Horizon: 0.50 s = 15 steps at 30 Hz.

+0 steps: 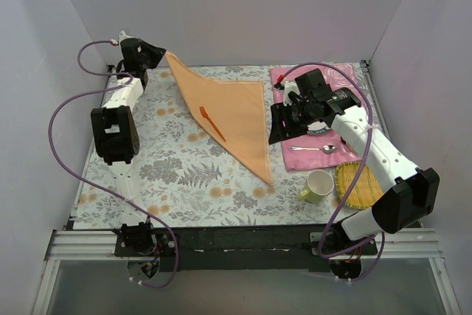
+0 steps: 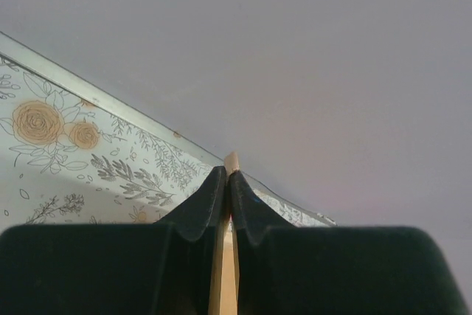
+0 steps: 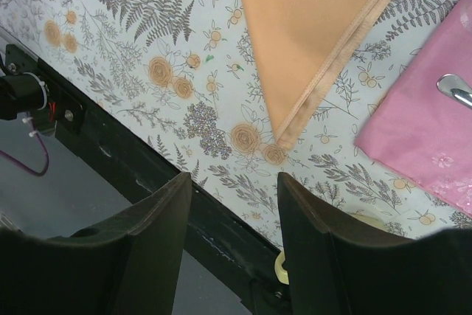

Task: Fold the napkin, place the utensils inside, and roll it up
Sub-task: Fold the napkin

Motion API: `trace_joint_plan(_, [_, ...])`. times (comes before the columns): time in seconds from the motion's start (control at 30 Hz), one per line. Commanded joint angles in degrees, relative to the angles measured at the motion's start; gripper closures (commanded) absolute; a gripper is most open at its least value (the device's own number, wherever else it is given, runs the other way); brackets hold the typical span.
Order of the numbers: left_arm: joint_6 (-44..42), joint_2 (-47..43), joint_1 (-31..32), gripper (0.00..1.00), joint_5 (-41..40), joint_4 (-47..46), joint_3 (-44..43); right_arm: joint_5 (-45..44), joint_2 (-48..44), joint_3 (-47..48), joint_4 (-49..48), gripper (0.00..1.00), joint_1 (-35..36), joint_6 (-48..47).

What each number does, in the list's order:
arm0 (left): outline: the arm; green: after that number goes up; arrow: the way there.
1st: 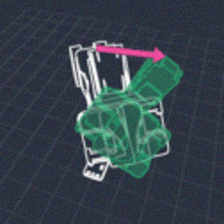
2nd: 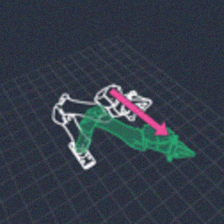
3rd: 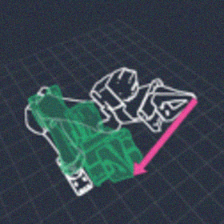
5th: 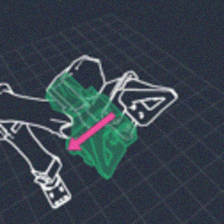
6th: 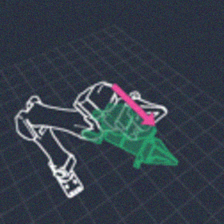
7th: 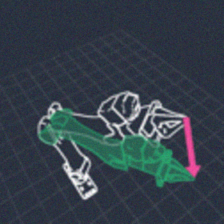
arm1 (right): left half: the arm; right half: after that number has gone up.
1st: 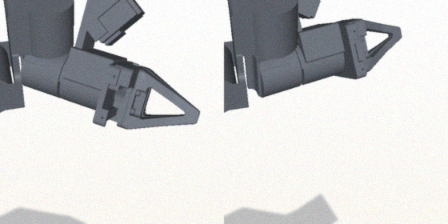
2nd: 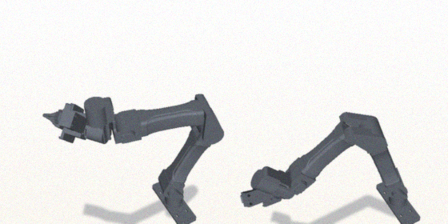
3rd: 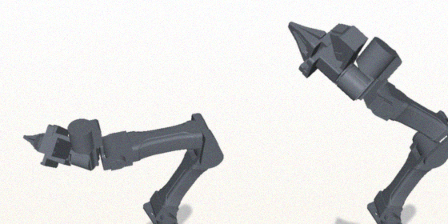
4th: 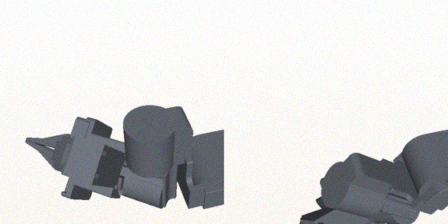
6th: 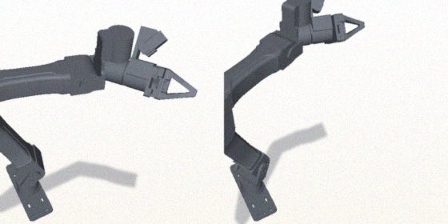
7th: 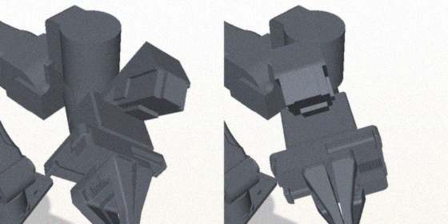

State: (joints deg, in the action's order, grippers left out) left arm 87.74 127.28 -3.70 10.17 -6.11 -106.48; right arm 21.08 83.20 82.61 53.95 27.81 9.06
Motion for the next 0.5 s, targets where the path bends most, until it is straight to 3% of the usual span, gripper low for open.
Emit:
trace_joint_plan(0.0, [-2.05, -0.01, 0.71, 0.98, 2.04, 1.89, 1.52, 0.28, -1.28, 0.54, 0.45, 0.42, -0.3, 0.08])
trace_joint_plan(0.37, [-5.74, -8.62, 2.03, 0.97, 4.33, 0.22, 12.96, 1.42, -1.11, -0.69, -1.04, 0.42, -0.57, 0.34])
trace_joint_plan(0.47, [-8.55, -11.52, 4.91, 0.97, 3.98, 1.36, 14.97, 1.77, -1.11, -1.13, -1.39, 0.42, -0.48, 0.43])
